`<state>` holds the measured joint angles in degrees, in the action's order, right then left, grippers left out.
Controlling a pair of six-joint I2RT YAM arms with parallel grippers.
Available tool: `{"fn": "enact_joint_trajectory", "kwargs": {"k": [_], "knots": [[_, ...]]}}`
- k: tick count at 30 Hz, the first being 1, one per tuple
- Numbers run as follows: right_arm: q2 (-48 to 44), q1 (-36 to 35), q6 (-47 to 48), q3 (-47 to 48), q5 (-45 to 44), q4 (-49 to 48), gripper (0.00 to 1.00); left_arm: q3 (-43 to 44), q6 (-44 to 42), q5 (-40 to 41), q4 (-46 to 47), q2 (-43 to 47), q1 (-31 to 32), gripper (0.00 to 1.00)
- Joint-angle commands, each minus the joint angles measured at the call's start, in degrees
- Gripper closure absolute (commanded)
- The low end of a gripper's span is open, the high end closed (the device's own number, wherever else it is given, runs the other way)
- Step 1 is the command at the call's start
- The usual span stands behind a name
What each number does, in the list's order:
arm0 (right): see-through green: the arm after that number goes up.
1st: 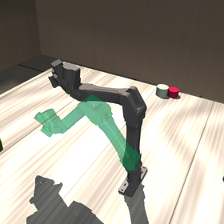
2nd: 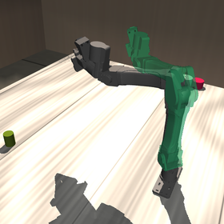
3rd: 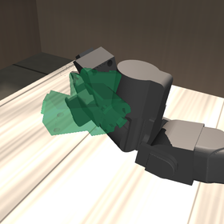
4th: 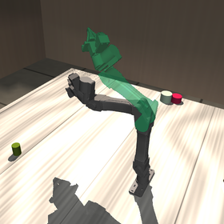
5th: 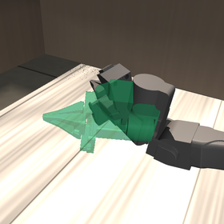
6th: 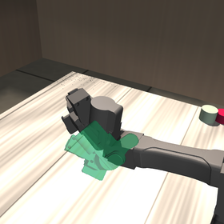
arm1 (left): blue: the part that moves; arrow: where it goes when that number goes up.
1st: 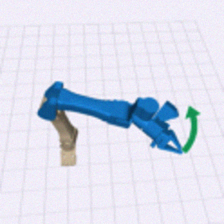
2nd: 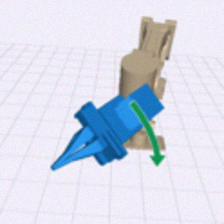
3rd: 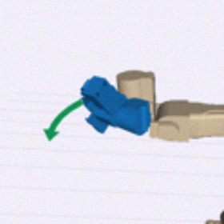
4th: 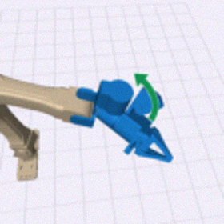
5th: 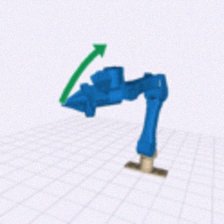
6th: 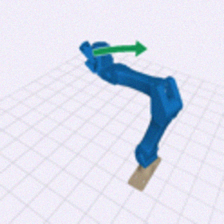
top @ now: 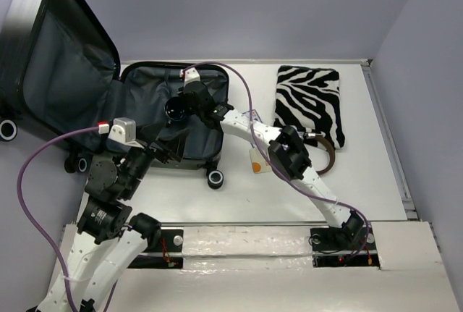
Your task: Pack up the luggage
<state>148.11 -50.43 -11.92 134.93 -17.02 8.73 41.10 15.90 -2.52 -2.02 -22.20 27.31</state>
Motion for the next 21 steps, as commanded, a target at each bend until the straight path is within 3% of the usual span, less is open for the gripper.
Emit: {"fn": "enact_joint_trajectory", "kwargs": {"k": [1, 4, 9, 11, 14, 16, 18, 19, 21], "knots": [[-3.1, -1.7, -2.3, -1.2, 1.4, -12.7, 0.61, 2.3, -0.3, 0.9, 2.1, 0.5, 0.5, 0.01], [-6.8, -1.7, -1.6, -3.8, 2.7, -13.4, 0.41, 2.2, -0.2, 0.9, 2.1, 0.2, 0.5, 0.01], [-14.8, -2.7, 0.7, -11.9, 3.3, -13.7, 0.27, 1.9, 0.5, -0.3, 2.1, -0.4, 0.4, 0.01], [-19.9, -2.7, 0.7, -15.1, 4.4, -14.0, 0.27, 1.7, 0.7, -0.9, 2.1, -1.0, 0.4, 0.01], [-28.2, -2.7, 1.6, -22.8, 4.5, -13.7, 0.29, 1.5, 0.7, -0.9, 2.2, -1.4, 0.3, 0.01], [-33.2, -2.7, 1.7, -28.1, 3.0, -12.6, 0.42, 1.4, 0.9, -0.7, 2.3, -1.6, 0.2, 0.01], [-40.4, -0.6, 0.8, -36.4, 0.6, -8.0, 0.47, 1.4, 0.9, -0.6, 2.3, -1.9, 0.0, 0.01], [-42.6, 0.6, -1.8, -39.4, 0.2, -5.2, 0.59, 1.3, 1.0, -0.7, 2.3, -2.0, -0.1, 0.01], [-47.1, 4.8, -5.0, -49.6, -0.6, 1.5, 0.62, 1.3, 1.0, -0.9, 2.4, -2.1, -0.2, 0.01]]}}
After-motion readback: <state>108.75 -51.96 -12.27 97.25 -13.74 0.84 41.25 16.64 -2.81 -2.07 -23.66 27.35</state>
